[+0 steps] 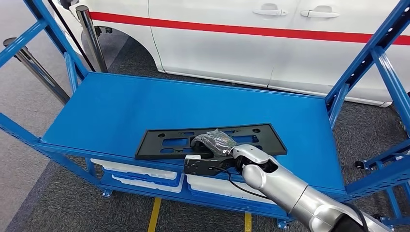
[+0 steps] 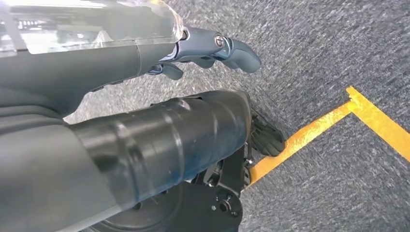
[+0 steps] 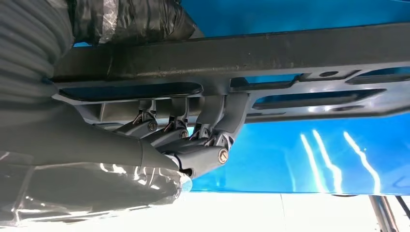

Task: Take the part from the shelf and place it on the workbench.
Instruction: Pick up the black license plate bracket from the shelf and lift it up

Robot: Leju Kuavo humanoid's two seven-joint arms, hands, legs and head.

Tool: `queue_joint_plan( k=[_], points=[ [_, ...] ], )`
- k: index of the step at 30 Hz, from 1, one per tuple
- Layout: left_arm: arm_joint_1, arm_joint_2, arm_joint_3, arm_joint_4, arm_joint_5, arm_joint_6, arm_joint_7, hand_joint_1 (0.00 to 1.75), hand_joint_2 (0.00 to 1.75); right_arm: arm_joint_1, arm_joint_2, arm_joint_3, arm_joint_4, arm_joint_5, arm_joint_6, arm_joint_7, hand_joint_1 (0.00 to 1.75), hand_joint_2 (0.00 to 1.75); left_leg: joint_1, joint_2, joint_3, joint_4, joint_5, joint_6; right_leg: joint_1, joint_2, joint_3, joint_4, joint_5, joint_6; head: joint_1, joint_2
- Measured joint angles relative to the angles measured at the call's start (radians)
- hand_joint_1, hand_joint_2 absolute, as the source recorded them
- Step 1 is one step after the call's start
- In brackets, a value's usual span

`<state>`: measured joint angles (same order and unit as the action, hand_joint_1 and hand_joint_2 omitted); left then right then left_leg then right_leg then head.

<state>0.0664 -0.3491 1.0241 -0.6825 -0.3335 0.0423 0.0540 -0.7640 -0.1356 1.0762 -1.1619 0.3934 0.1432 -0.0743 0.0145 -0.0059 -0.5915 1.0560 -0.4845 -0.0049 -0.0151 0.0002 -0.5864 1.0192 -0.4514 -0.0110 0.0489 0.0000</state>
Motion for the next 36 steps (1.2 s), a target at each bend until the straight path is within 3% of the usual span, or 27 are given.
queue_joint_plan(
  k=[3,4,5,6,8,10,13,15,18,19,20,21,24,25,27,29,31,34,36],
  points=[
    [0.004,0.002,-0.012,-0.004,0.000,0.002,0.000,0.00,0.00,-0.005,0.003,0.003,0.000,0.000,0.001,0.000,1.60,1.75,0.001,0.001,-0.085,0.188,-0.093,-0.009,0.002,-0.003,0.002,-0.003,0.002,-0.011,-0.001,0.000],
    [0.006,0.002,-0.015,-0.004,0.002,0.003,0.001,0.00,0.00,-0.005,0.004,0.004,0.000,0.000,0.001,0.000,1.62,1.75,0.001,0.001,-0.109,0.239,-0.107,-0.010,0.004,-0.003,0.002,-0.002,0.001,-0.012,0.000,0.000],
    [0.010,0.003,-0.020,-0.006,0.010,0.005,0.003,0.00,0.00,-0.005,0.004,0.006,0.000,0.000,0.001,0.000,1.62,1.75,0.001,0.001,-0.117,0.255,-0.101,-0.010,0.004,-0.003,0.002,0.000,0.000,-0.012,0.000,0.000],
    [0.015,0.003,-0.027,-0.010,0.023,0.008,0.007,0.00,0.00,-0.005,0.004,0.007,0.000,0.000,0.001,0.000,1.62,1.75,0.001,0.001,-0.104,0.227,-0.076,-0.009,0.005,-0.002,0.002,0.002,-0.001,-0.012,0.000,0.000],
    [0.027,0.003,-0.052,-0.022,0.060,0.018,0.017,0.00,0.00,-0.006,0.004,0.008,0.000,-0.003,0.002,0.001,1.62,1.75,0.002,0.001,-0.040,0.094,-0.010,-0.004,0.005,0.001,0.005,0.006,-0.004,-0.009,0.000,0.000],
    [0.036,0.003,-0.082,-0.036,0.092,0.026,0.026,0.00,0.00,-0.009,0.003,0.009,0.000,-0.005,0.003,0.003,1.65,1.75,0.000,0.001,0.008,-0.007,0.020,0.003,0.008,0.004,0.002,0.012,-0.007,0.000,0.000,0.000],
    [0.051,0.001,-0.126,-0.056,0.128,0.039,0.037,0.00,0.00,-0.015,0.002,0.009,0.000,-0.006,0.004,0.004,1.66,1.75,-0.002,0.001,0.014,-0.028,0.024,0.018,0.011,0.007,-0.002,0.011,-0.005,0.016,0.000,0.000],
    [0.062,-0.001,-0.157,-0.070,0.145,0.046,0.043,0.00,0.00,-0.016,0.001,0.009,0.000,-0.008,0.006,0.004,1.68,1.75,0.001,0.004,0.016,-0.034,0.030,0.031,0.009,0.007,-0.013,0.039,-0.027,0.026,0.000,0.000],
    [0.077,-0.002,-0.197,-0.087,0.170,0.057,0.052,0.00,0.00,-0.015,0.000,0.010,0.000,-0.013,0.011,0.004,1.71,1.75,0.002,0.007,0.011,-0.038,0.035,0.042,0.005,0.005,-0.090,0.207,-0.119,0.040,0.000,0.000],
    [0.082,-0.002,-0.209,-0.092,0.181,0.063,0.054,0.00,0.00,-0.014,0.000,0.011,0.000,-0.014,0.013,0.004,1.70,1.75,0.002,0.008,0.010,-0.037,0.035,0.042,0.004,0.005,-0.115,0.261,-0.138,0.042,0.000,0.000],
    [0.087,-0.002,-0.222,-0.097,0.192,0.070,0.056,0.00,0.00,-0.014,0.000,0.011,0.000,-0.016,0.014,0.004,1.70,1.75,0.001,0.008,0.009,-0.037,0.035,0.042,0.003,0.005,-0.126,0.285,-0.138,0.043,0.000,0.000],
    [0.091,-0.002,-0.236,-0.102,0.202,0.076,0.057,0.00,0.00,-0.013,0.000,0.012,0.000,-0.017,0.015,0.004,1.70,1.75,0.001,0.008,0.010,-0.037,0.035,0.042,0.002,0.005,-0.117,0.269,-0.118,0.043,0.000,0.000],
    [0.104,-0.002,-0.279,-0.117,0.228,0.092,0.059,0.00,0.00,-0.015,0.000,0.012,0.000,-0.019,0.015,0.004,1.70,1.75,0.000,0.007,0.015,-0.036,0.033,0.037,0.004,0.005,-0.020,0.076,-0.027,0.032,0.000,0.000],
    [0.108,-0.002,-0.293,-0.123,0.234,0.096,0.059,0.00,0.00,-0.015,0.000,0.012,0.000,-0.020,0.015,0.003,1.71,1.75,-0.002,0.007,0.015,-0.036,0.033,0.033,0.007,0.005,0.001,0.030,-0.013,0.027,0.000,0.000],
    [0.111,-0.002,-0.312,-0.129,0.237,0.108,0.054,0.00,0.00,-0.015,0.000,0.012,0.000,-0.019,0.014,0.001,1.74,1.75,-0.004,0.006,0.014,-0.036,0.034,0.022,0.013,0.005,0.011,0.005,-0.012,0.019,0.000,0.000],
    [0.110,-0.002,-0.319,-0.130,0.238,0.136,0.040,0.00,0.87,-0.014,0.001,0.012,-0.001,-0.018,0.014,-0.001,1.74,1.75,-0.002,0.005,0.014,-0.034,0.030,0.010,0.009,0.004,0.014,-0.004,-0.006,0.007,0.000,0.000],
    [0.109,-0.001,-0.324,-0.130,0.245,0.182,0.017,0.00,1.75,-0.014,0.002,0.012,-0.003,-0.017,0.014,0.000,1.74,1.75,0.000,0.005,-0.009,0.019,-0.008,0.002,0.003,-0.001,0.018,-0.015,0.001,-0.006,-0.001,0.000],
    [0.110,-0.001,-0.337,-0.130,0.259,0.228,-0.016,0.00,1.75,-0.012,0.002,0.012,-0.004,-0.015,0.012,0.004,1.75,1.75,0.002,0.005,-0.078,0.174,-0.093,-0.005,0.004,-0.005,0.014,-0.015,0.002,-0.012,-0.001,0.000],
    [0.114,0.000,-0.348,-0.132,0.277,0.219,-0.024,0.00,1.75,-0.011,0.001,0.012,-0.004,-0.015,0.011,0.005,1.75,1.75,0.003,0.005,-0.102,0.233,-0.104,-0.008,0.004,-0.006,0.013,-0.014,0.002,-0.012,-0.001,0.000]
  ],
)
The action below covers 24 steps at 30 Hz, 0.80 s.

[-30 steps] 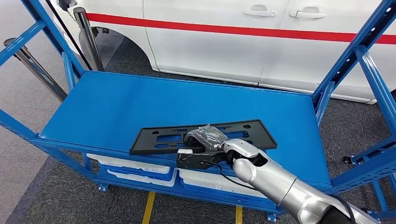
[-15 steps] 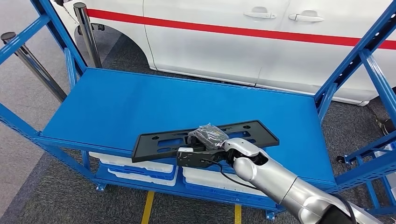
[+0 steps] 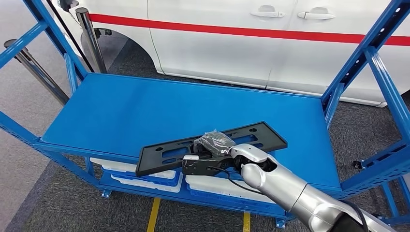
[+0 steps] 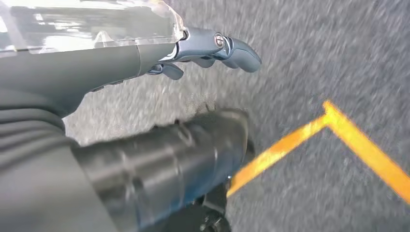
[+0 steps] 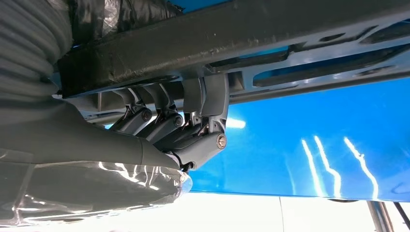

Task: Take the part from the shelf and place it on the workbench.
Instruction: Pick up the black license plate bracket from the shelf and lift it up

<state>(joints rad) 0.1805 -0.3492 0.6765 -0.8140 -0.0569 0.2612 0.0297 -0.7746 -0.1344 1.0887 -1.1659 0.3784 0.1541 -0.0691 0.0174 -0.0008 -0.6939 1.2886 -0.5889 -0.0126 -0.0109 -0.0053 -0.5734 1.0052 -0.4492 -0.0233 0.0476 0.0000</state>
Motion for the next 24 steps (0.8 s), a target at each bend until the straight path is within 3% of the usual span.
queue_joint_plan(
  k=[1,2,4,6,10,12,14,15,16,17,18,20,21,24],
  points=[
    [0.002,0.001,-0.004,-0.001,0.009,-0.008,-0.001,0.00,1.75,0.000,0.000,0.000,0.000,0.000,-0.001,0.000,1.75,1.75,0.001,0.000,0.006,-0.007,0.015,-0.001,0.000,0.000,0.000,0.001,0.000,0.001,0.000,0.000],
    [0.003,0.002,-0.008,-0.002,0.015,-0.014,-0.001,0.00,1.75,0.001,-0.001,0.000,0.000,0.000,-0.002,0.001,1.75,1.75,0.003,0.000,0.029,-0.051,0.046,-0.001,-0.001,0.002,0.001,0.004,-0.001,0.002,0.000,0.000],
    [0.005,0.002,-0.012,-0.005,0.020,-0.018,-0.001,0.00,1.75,0.000,-0.002,0.000,-0.001,0.000,-0.003,0.002,1.74,1.75,0.004,0.000,0.095,-0.182,0.104,0.000,0.001,0.005,-0.001,0.013,-0.007,0.009,0.000,0.000],
    [0.004,0.002,-0.015,-0.007,0.022,-0.020,-0.002,0.00,1.75,0.000,-0.003,0.000,-0.002,0.000,-0.006,0.004,1.74,1.75,0.001,-0.001,0.127,-0.252,0.118,0.007,0.005,0.008,-0.008,0.022,-0.009,0.020,0.001,0.000],
    [0.005,0.002,-0.018,-0.010,0.023,-0.052,-0.013,0.00,1.75,0.000,-0.008,-0.002,-0.003,0.000,-0.012,0.006,1.75,1.75,0.000,0.000,0.131,-0.267,0.123,0.034,0.002,0.010,-0.015,0.037,-0.020,0.040,0.002,0.000],
    [0.002,0.001,-0.016,-0.011,0.009,-0.065,-0.026,0.00,1.75,0.001,-0.011,-0.003,-0.003,0.000,-0.014,0.006,1.75,1.75,0.003,0.003,0.132,-0.274,0.129,0.045,-0.001,0.010,-0.052,0.117,-0.070,0.048,0.002,0.000],
    [-0.002,0.001,-0.013,-0.010,-0.006,-0.071,-0.035,0.00,1.75,0.006,-0.014,-0.003,-0.003,0.002,-0.016,0.004,1.75,1.75,0.002,0.004,0.129,-0.275,0.130,0.049,-0.002,0.009,-0.114,0.245,-0.125,0.053,0.002,0.000],
    [-0.004,0.001,-0.011,-0.010,-0.009,-0.072,-0.036,0.00,1.75,0.010,-0.015,-0.003,-0.003,0.003,-0.017,0.004,1.75,1.75,0.001,0.003,0.129,-0.274,0.130,0.050,-0.002,0.009,-0.134,0.286,-0.133,0.054,0.002,0.000],
    [-0.005,0.001,-0.009,-0.010,-0.009,-0.073,-0.035,0.00,1.75,0.011,-0.016,-0.003,-0.003,0.004,-0.018,0.004,1.75,1.75,0.001,0.003,0.129,-0.274,0.130,0.049,-0.002,0.009,-0.138,0.291,-0.122,0.054,0.002,0.000],
    [-0.007,0.000,-0.007,-0.010,-0.005,-0.071,-0.032,0.00,1.75,0.012,-0.016,-0.003,-0.004,0.006,-0.018,0.004,1.75,1.75,0.001,0.002,0.131,-0.274,0.129,0.048,-0.002,0.009,-0.121,0.254,-0.092,0.052,0.002,0.000],
    [-0.007,0.000,-0.006,-0.010,0.002,-0.067,-0.027,0.00,1.75,0.012,-0.016,-0.003,-0.005,0.009,-0.019,0.005,1.75,1.75,0.001,0.001,0.133,-0.273,0.128,0.047,-0.002,0.009,-0.089,0.187,-0.053,0.048,0.002,0.000],
    [-0.007,-0.002,-0.013,-0.010,0.020,-0.053,-0.014,0.00,1.75,0.010,-0.015,-0.004,-0.008,0.015,-0.024,0.008,1.75,1.75,-0.002,-0.001,0.135,-0.272,0.126,0.042,0.003,0.010,-0.028,0.060,-0.006,0.037,0.002,0.000],
    [-0.005,-0.002,-0.020,-0.010,0.032,-0.043,-0.006,0.00,1.75,0.010,-0.015,-0.005,-0.009,0.020,-0.029,0.010,1.75,1.75,-0.003,-0.002,0.134,-0.272,0.125,0.038,0.006,0.010,-0.014,0.027,0.000,0.034,0.002,0.000],
    [0.009,-0.002,-0.061,-0.020,0.087,0.001,0.026,0.00,1.75,0.014,-0.010,-0.005,-0.011,0.071,-0.070,0.026,1.75,1.75,-0.003,-0.003,0.134,-0.276,0.125,0.022,0.006,0.009,-0.009,0.009,0.001,0.023,0.001,0.000]
  ],
)
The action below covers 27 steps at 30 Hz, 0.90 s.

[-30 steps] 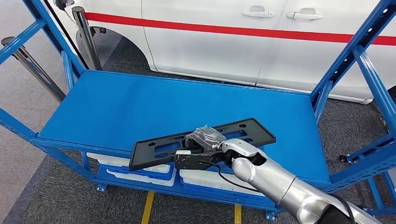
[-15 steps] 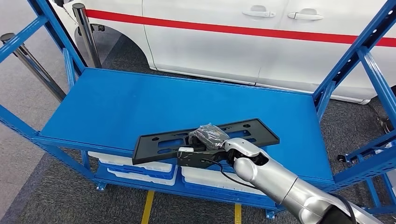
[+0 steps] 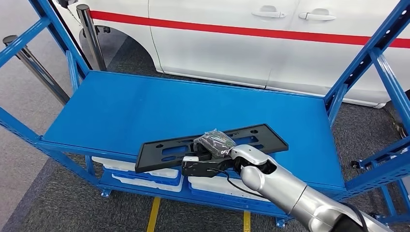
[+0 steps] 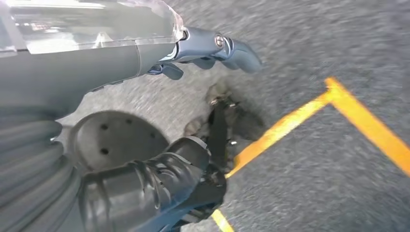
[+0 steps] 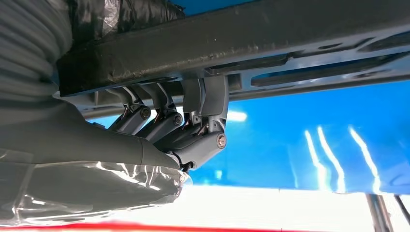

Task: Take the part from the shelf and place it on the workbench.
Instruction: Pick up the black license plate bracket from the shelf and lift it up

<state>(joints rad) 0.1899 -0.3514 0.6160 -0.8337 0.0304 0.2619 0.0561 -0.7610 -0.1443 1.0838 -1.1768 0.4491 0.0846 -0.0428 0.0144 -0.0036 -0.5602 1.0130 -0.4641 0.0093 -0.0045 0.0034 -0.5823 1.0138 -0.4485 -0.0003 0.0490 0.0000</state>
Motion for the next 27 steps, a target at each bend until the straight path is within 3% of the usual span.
queue_joint_plan(
  k=[2,5,6,7,8,10,12,15,17,20,21,22,23,25,27],
  points=[
    [0.023,0.000,-0.041,-0.024,0.034,0.025,0.030,0.00,1.75,0.005,0.008,0.000,0.000,0.070,-0.062,0.030,1.75,1.75,0.000,0.000,-0.014,0.034,-0.027,-0.008,-0.006,-0.003,0.006,-0.012,0.006,-0.012,-0.001,0.000],
    [0.061,0.000,-0.095,-0.073,0.051,0.030,0.079,0.00,1.75,0.023,0.024,-0.005,0.004,0.215,-0.190,0.081,1.75,1.75,0.002,0.000,-0.098,0.211,-0.117,-0.016,-0.007,-0.005,0.005,-0.016,0.009,-0.023,-0.002,0.000],
    [0.073,0.000,-0.109,-0.089,0.052,0.027,0.093,0.00,1.75,0.035,0.031,-0.008,0.005,0.266,-0.235,0.095,1.75,1.75,0.002,0.000,-0.122,0.260,-0.131,-0.019,-0.007,-0.005,0.004,-0.015,0.008,-0.023,-0.002,0.000],
    [0.085,0.000,-0.120,-0.105,0.054,0.024,0.106,0.00,1.75,0.047,0.038,-0.012,0.006,0.315,-0.280,0.106,1.75,1.75,0.003,0.000,-0.131,0.274,-0.124,-0.021,-0.007,-0.005,0.003,-0.012,0.006,-0.023,-0.002,0.000],
    [0.096,0.000,-0.131,-0.120,0.056,0.022,0.117,0.00,1.75,0.060,0.045,-0.018,0.006,0.360,-0.325,0.114,1.75,1.75,0.004,0.001,-0.120,0.247,-0.098,-0.022,-0.007,-0.004,0.004,-0.008,0.003,-0.021,-0.002,0.000],
    [0.112,0.000,-0.150,-0.144,0.059,0.022,0.130,0.00,1.75,0.078,0.056,-0.034,0.005,0.425,-0.397,0.125,1.75,1.75,0.007,0.001,-0.062,0.120,-0.029,-0.022,-0.008,-0.004,0.003,0.003,-0.006,-0.014,-0.002,0.000],
    [0.123,-0.001,-0.164,-0.160,0.060,0.022,0.136,0.00,1.75,0.086,0.062,-0.048,0.003,0.451,-0.431,0.130,1.75,1.75,0.005,0.000,-0.023,0.033,-0.002,-0.016,-0.005,-0.003,-0.003,0.016,-0.014,-0.004,-0.001,0.000],
    [0.134,-0.002,-0.179,-0.175,0.061,0.023,0.139,0.00,1.75,0.097,0.068,-0.057,0.001,0.459,-0.438,0.131,1.75,1.75,0.002,-0.002,-0.023,0.019,-0.001,-0.001,-0.004,-0.003,-0.009,0.019,-0.014,0.010,0.000,0.000],
    [0.138,-0.003,-0.186,-0.183,0.061,0.023,0.139,0.00,1.75,0.103,0.069,-0.063,0.000,0.461,-0.438,0.131,1.75,1.75,0.004,-0.001,-0.021,0.012,0.005,0.014,-0.007,-0.003,-0.022,0.048,-0.037,0.019,0.000,0.000],
    [0.140,-0.003,-0.193,-0.190,0.061,0.023,0.140,0.00,1.75,0.109,0.070,-0.068,0.000,0.462,-0.441,0.132,1.75,1.75,0.005,0.000,-0.021,0.008,0.007,0.026,-0.010,-0.003,-0.100,0.219,-0.123,0.030,0.000,0.000],
    [0.140,-0.003,-0.194,-0.190,0.061,0.023,0.140,0.00,1.75,0.113,0.070,-0.069,0.000,0.463,-0.442,0.132,1.75,1.75,0.004,0.000,-0.021,0.008,0.006,0.027,-0.011,-0.003,-0.127,0.273,-0.139,0.031,0.000,0.000],
    [0.140,-0.003,-0.194,-0.191,0.061,0.023,0.140,0.00,1.75,0.117,0.070,-0.069,0.000,0.468,-0.446,0.132,1.75,1.75,0.004,0.000,-0.020,0.008,0.006,0.027,-0.011,-0.003,-0.139,0.295,-0.137,0.032,0.000,0.000],
    [0.140,-0.003,-0.195,-0.191,0.060,0.021,0.142,0.00,1.75,0.121,0.070,-0.070,0.000,0.479,-0.456,0.132,1.75,1.75,0.004,-0.001,-0.019,0.008,0.005,0.026,-0.011,-0.003,-0.133,0.279,-0.115,0.031,0.000,0.000],
    [0.140,-0.003,-0.196,-0.191,0.055,0.016,0.147,0.00,1.75,0.129,0.070,-0.078,-0.004,0.521,-0.506,0.131,1.75,1.75,0.004,-0.003,-0.014,0.008,0.003,0.024,-0.011,-0.004,-0.077,0.154,-0.045,0.025,0.000,0.000],
    [0.136,-0.003,-0.196,-0.185,0.045,0.007,0.150,0.00,1.75,0.140,0.070,-0.095,-0.016,0.582,-0.585,0.123,1.75,1.75,0.001,-0.004,-0.014,0.009,0.000,0.016,-0.006,-0.003,-0.026,0.042,-0.008,0.017,0.000,0.000]
  ],
)
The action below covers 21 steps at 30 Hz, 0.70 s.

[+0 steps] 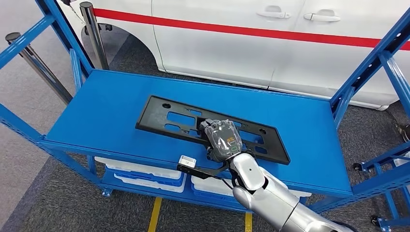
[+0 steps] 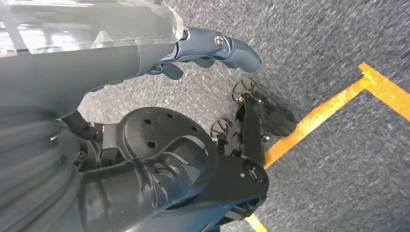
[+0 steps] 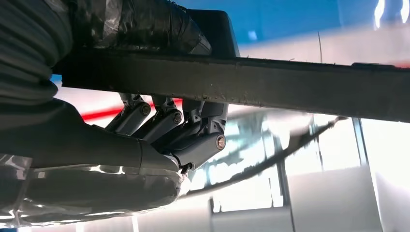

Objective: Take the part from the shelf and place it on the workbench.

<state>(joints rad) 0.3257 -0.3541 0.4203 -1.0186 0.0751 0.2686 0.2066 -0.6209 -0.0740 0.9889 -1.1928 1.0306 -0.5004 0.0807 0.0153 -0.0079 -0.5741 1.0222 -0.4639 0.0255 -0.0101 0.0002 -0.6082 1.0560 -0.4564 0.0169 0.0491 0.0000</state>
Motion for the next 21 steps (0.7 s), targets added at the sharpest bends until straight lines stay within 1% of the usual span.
queue_joint_plan(
  k=[1,2,4,5,6,7,8,9,10,11,12,13,14,15,16,17,19,20,21],
  points=[
    [-0.004,0.000,0.000,0.009,-0.007,-0.004,-0.001,0.00,1.75,0.010,0.000,-0.011,-0.010,0.032,-0.037,-0.005,1.75,1.75,-0.002,0.000,-0.001,0.000,-0.001,-0.004,0.003,0.001,0.010,-0.023,0.001,-0.003,0.000,0.000],
    [-0.010,0.001,0.001,0.022,-0.014,-0.008,-0.003,0.00,1.75,0.022,0.000,-0.024,-0.023,0.065,-0.073,-0.011,1.75,1.75,-0.003,0.000,-0.001,-0.002,0.000,-0.009,0.006,0.001,0.011,-0.027,-0.001,-0.006,0.000,0.000],
    [-0.022,0.003,0.002,0.054,-0.029,-0.013,-0.011,0.00,1.75,0.053,0.000,-0.055,-0.051,0.126,-0.125,-0.020,1.75,1.75,-0.002,0.000,0.001,-0.002,-0.005,-0.021,0.002,0.002,0.016,-0.034,0.001,-0.016,-0.001,0.000],
    [-0.028,0.003,0.001,0.070,-0.035,-0.016,-0.015,0.00,1.75,0.067,0.000,-0.072,-0.064,0.155,-0.146,-0.024,1.75,1.75,-0.001,0.001,-0.004,0.012,-0.018,-0.026,-0.001,0.001,0.019,-0.040,0.004,-0.023,-0.001,0.000],
    [-0.034,0.004,0.001,0.085,-0.039,-0.019,-0.018,0.00,1.75,0.079,0.000,-0.089,-0.075,0.181,-0.162,-0.028,1.75,1.75,0.000,0.002,-0.018,0.046,-0.041,-0.030,-0.004,0.000,0.023,-0.046,0.006,-0.030,-0.001,0.000],
    [-0.039,0.004,0.001,0.099,-0.042,-0.022,-0.021,0.00,1.75,0.091,0.000,-0.105,-0.086,0.203,-0.174,-0.033,1.75,1.75,0.002,0.002,-0.042,0.101,-0.072,-0.033,-0.004,-0.002,0.025,-0.049,0.006,-0.035,-0.001,0.000],
    [-0.044,0.005,0.001,0.112,-0.045,-0.023,-0.023,0.00,1.75,0.103,-0.001,-0.120,-0.094,0.221,-0.182,-0.038,1.75,1.75,0.002,0.003,-0.074,0.171,-0.106,-0.036,-0.003,-0.003,0.026,-0.049,0.006,-0.038,-0.002,0.000],
    [-0.048,0.006,0.001,0.123,-0.047,-0.023,-0.024,0.00,1.75,0.115,-0.001,-0.132,-0.101,0.233,-0.185,-0.042,1.75,1.75,0.003,0.003,-0.104,0.235,-0.130,-0.038,-0.001,-0.003,0.026,-0.049,0.005,-0.040,-0.002,0.000],
    [-0.050,0.007,0.002,0.133,-0.048,-0.023,-0.025,0.00,1.75,0.126,-0.002,-0.141,-0.106,0.241,-0.186,-0.045,1.75,1.75,0.003,0.003,-0.121,0.272,-0.137,-0.039,0.000,-0.003,0.027,-0.048,0.004,-0.041,-0.002,0.000],
    [-0.051,0.008,0.002,0.141,-0.049,-0.023,-0.025,0.00,1.75,0.136,-0.003,-0.148,-0.110,0.245,-0.186,-0.047,1.75,1.75,0.003,0.003,-0.122,0.272,-0.123,-0.038,0.001,-0.002,0.029,-0.047,0.002,-0.041,-0.002,0.000],
    [-0.053,0.010,0.002,0.147,-0.049,-0.023,-0.025,0.00,1.75,0.144,-0.004,-0.153,-0.114,0.246,-0.186,-0.047,1.75,1.75,0.003,0.003,-0.103,0.231,-0.093,-0.036,0.002,0.000,0.030,-0.045,0.001,-0.041,-0.002,0.000],
    [-0.054,0.011,0.002,0.152,-0.050,-0.023,-0.026,0.00,1.75,0.149,-0.005,-0.157,-0.118,0.246,-0.186,-0.047,1.75,1.75,0.003,0.003,-0.070,0.162,-0.053,-0.032,0.003,0.002,0.032,-0.041,-0.002,-0.040,-0.002,0.000],
    [-0.055,0.012,0.002,0.156,-0.050,-0.023,-0.026,0.00,1.75,0.152,-0.006,-0.161,-0.122,0.246,-0.186,-0.047,1.75,1.75,0.001,0.003,-0.037,0.094,-0.027,-0.028,0.005,0.004,0.031,-0.037,-0.006,-0.037,-0.002,0.000],
    [-0.057,0.013,0.002,0.160,-0.050,-0.023,-0.026,0.00,1.75,0.153,-0.006,-0.164,-0.126,0.247,-0.186,-0.048,1.75,1.75,-0.001,0.003,-0.013,0.042,-0.010,-0.024,0.007,0.005,0.030,-0.033,-0.008,-0.033,-0.002,0.000],
    [-0.059,0.013,0.002,0.163,-0.050,-0.023,-0.027,0.00,1.75,0.155,-0.007,-0.167,-0.130,0.248,-0.186,-0.048,1.75,1.75,-0.003,0.002,0.000,0.013,-0.004,-0.021,0.008,0.005,0.028,-0.030,-0.010,-0.029,-0.001,0.000],
    [-0.062,0.014,0.002,0.167,-0.050,-0.023,-0.027,0.00,1.75,0.156,-0.007,-0.169,-0.132,0.250,-0.186,-0.049,1.75,1.75,-0.005,0.001,0.003,0.006,-0.008,-0.019,0.009,0.005,0.026,-0.028,-0.010,-0.024,-0.001,0.000],
    [-0.065,0.014,0.002,0.173,-0.050,-0.025,-0.025,0.00,1.75,0.160,-0.009,-0.173,-0.137,0.259,-0.186,-0.053,1.75,1.75,-0.002,0.002,0.003,0.000,-0.002,-0.010,0.007,0.006,0.026,-0.027,-0.011,-0.014,-0.001,0.000],
    [-0.065,0.015,0.002,0.177,-0.050,-0.028,-0.023,0.00,1.75,0.161,-0.009,-0.176,-0.140,0.262,-0.186,-0.057,1.75,1.75,0.000,0.003,0.004,-0.004,0.003,-0.004,0.006,0.005,0.023,-0.017,-0.021,-0.009,-0.001,0.000],
    [-0.066,0.016,0.002,0.180,-0.049,-0.033,-0.017,0.00,1.75,0.162,-0.011,-0.180,-0.144,0.265,-0.186,-0.062,1.75,1.75,0.002,0.005,0.005,-0.008,0.008,0.002,0.005,0.005,0.012,0.011,-0.044,-0.004,-0.001,0.000]
  ],
)
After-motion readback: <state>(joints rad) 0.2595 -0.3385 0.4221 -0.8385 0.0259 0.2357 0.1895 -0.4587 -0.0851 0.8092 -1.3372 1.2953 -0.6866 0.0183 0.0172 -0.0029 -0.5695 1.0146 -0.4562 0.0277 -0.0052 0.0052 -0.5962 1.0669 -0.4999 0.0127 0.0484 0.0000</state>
